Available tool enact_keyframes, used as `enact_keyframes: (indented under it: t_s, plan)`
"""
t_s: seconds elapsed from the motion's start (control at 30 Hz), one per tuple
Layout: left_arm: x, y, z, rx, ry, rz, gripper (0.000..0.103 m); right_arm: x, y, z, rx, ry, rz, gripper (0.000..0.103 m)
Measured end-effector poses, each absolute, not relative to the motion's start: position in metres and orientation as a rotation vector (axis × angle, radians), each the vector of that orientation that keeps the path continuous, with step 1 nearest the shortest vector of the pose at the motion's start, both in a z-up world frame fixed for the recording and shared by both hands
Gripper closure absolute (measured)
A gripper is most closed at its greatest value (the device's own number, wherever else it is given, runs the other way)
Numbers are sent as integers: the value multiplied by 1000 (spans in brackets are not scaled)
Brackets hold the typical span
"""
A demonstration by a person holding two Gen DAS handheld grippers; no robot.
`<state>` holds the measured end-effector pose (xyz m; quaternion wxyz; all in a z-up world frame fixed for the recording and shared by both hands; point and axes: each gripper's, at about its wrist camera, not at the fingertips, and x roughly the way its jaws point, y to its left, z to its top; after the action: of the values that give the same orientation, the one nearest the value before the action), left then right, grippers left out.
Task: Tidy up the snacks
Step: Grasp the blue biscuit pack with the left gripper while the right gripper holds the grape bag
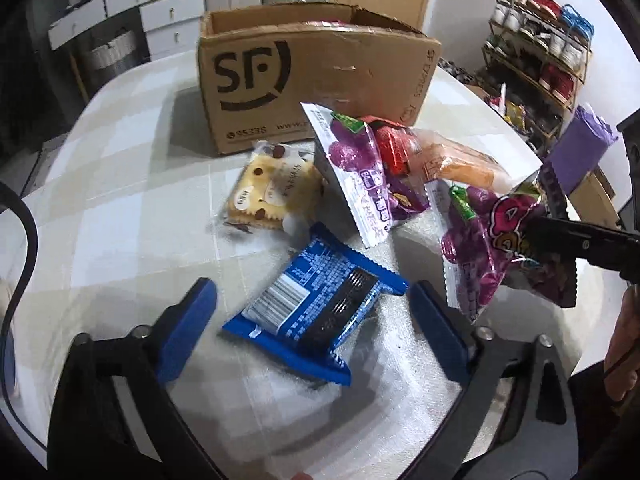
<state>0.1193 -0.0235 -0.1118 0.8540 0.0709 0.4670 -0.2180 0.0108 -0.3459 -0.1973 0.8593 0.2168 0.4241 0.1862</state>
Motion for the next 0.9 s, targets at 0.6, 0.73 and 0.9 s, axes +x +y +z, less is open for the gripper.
enact_keyframes:
  t_s: [0.6,0.73,0.9]
  plan:
    - [101,-22,-111,190,970,-536,64,11,-344,-201,459,907,390,89]
    - [93,-21,-103,175,952,-562,64,11,-345,-202,461,909,382,89]
    - [74,-19,-96,158,944,-549,64,10,-346,-201,463,895,388,89]
